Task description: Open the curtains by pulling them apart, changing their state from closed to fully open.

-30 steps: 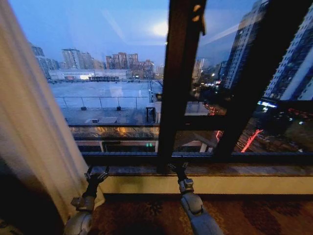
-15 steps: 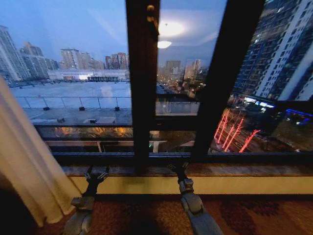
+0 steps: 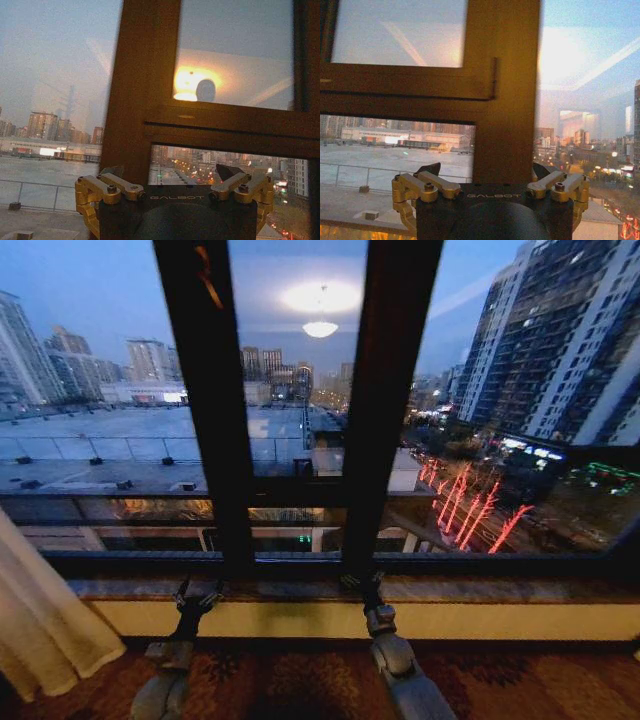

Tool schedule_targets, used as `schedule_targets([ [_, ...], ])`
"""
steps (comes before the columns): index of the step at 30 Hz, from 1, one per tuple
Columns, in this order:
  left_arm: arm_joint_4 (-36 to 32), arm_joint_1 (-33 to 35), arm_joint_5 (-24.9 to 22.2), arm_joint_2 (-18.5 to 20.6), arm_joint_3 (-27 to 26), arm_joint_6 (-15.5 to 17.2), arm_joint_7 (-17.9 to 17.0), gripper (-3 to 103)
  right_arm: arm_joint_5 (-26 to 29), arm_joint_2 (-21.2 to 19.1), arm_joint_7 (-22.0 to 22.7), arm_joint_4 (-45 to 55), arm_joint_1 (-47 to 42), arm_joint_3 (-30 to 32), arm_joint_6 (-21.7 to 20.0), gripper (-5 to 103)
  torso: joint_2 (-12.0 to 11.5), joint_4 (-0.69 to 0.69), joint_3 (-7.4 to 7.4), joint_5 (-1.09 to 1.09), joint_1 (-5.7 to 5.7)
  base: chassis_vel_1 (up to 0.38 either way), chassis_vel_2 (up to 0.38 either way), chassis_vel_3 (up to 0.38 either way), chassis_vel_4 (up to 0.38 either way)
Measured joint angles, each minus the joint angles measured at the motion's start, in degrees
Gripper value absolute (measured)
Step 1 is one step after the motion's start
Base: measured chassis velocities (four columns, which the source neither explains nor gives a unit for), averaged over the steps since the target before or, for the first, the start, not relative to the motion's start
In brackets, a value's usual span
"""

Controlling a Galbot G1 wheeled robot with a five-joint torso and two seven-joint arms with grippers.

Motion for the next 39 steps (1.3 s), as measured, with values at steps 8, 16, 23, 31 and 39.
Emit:
schedule_targets([
  [8, 0.0, 0.0, 0.0, -0.01, 0.02, 0.0, 0.04, 100, 0.0, -0.02, 0.01, 0.0, 0.0, 0.06, 0.0, 100, 0.0, -0.02, 0.01, 0.04, 0.0, -0.228, -0.256, 0.244, 0.254],
  [16, 0.01, 0.0, 0.0, 0.02, -0.02, 0.0, 0.02, 100, 0.0, 0.01, 0.0, 0.0, 0.0, -0.02, 0.0, 100, 0.0, 0.02, 0.0, -0.05, 0.01, -0.003, -0.019, 0.003, 0.009],
  [23, 0.01, -0.01, -0.01, 0.02, -0.04, 0.0, -0.01, 100, 0.0, 0.01, 0.0, 0.0, 0.0, -0.02, 0.0, 100, -0.01, 0.0, 0.01, 0.0, 0.02, 0.049, -0.002, -0.036, -0.001],
  [31, 0.01, -0.01, -0.01, 0.01, 0.0, 0.0, 0.0, 100, 0.0, 0.0, 0.0, 0.0, 0.0, 0.0, 0.0, 100, -0.02, 0.0, 0.01, 0.01, 0.03, 0.083, -0.157, -0.1, 0.164],
  [39, 0.01, -0.01, -0.01, 0.0, 0.0, 0.0, 0.0, 100, 0.0, 0.0, 0.0, 0.0, 0.0, 0.0, 0.0, 100, -0.01, 0.0, 0.0, 0.02, 0.0, 0.236, -0.277, -0.249, 0.276],
])
